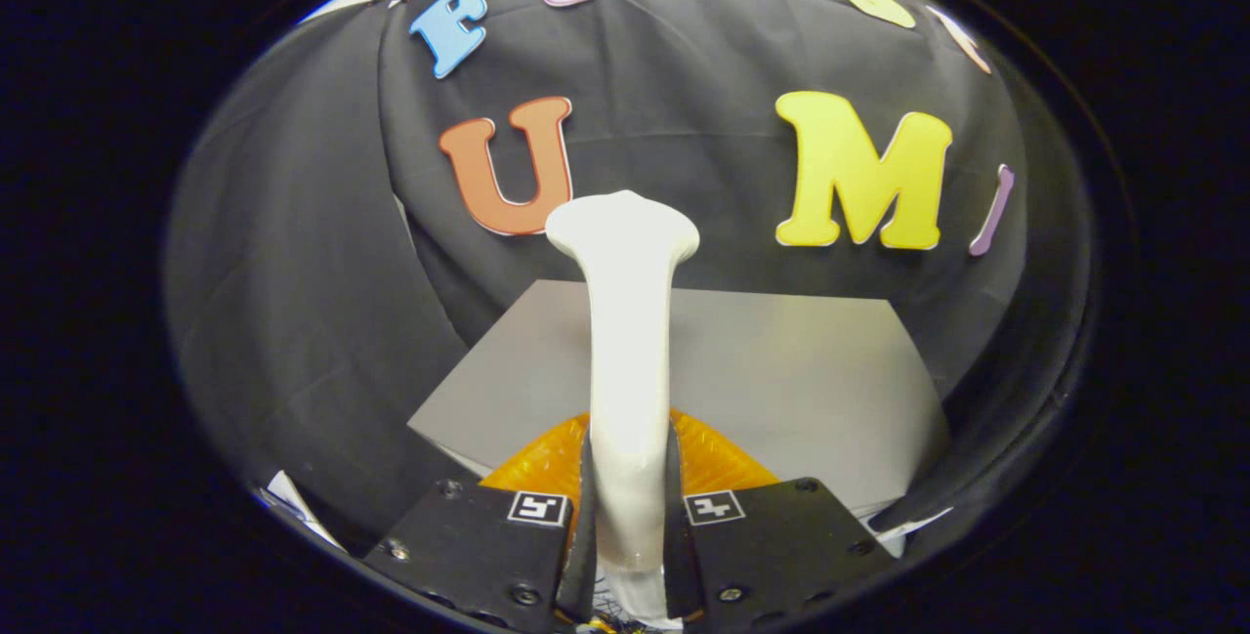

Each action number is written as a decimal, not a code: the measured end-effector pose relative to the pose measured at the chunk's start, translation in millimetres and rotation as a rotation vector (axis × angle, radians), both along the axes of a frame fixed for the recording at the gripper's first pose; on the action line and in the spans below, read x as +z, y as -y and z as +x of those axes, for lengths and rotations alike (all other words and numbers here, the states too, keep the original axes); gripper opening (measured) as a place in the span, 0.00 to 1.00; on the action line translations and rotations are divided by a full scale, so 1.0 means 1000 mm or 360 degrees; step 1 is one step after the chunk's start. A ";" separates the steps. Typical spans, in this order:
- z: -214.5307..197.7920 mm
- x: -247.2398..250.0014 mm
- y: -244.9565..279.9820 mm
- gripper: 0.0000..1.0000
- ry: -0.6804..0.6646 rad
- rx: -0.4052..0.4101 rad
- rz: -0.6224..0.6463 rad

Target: Iron the clothes twice with a garment steamer, once on the left side and once on the right side.

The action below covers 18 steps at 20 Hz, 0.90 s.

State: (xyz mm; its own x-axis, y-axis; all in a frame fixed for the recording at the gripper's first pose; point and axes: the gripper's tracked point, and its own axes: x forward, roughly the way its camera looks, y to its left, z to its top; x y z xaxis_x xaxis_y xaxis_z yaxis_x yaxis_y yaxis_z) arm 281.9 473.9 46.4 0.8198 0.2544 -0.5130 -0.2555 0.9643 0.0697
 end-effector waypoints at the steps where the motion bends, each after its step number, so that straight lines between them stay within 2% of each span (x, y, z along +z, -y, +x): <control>1: -0.009 0.005 0.009 0.30 0.0011 -0.0002 0.0010; 12: -0.114 0.094 0.142 0.30 0.0310 -0.0123 0.0111; 15: -0.139 0.105 0.179 0.30 0.0333 -0.0150 0.0129; 18: -0.161 0.112 0.228 0.30 0.0364 -0.0233 0.0151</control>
State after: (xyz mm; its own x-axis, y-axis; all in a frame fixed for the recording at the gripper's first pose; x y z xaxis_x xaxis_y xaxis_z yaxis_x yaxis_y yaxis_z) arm 120.5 245.9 158.6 0.9431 0.1629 -0.2899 -0.1336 0.9840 0.1182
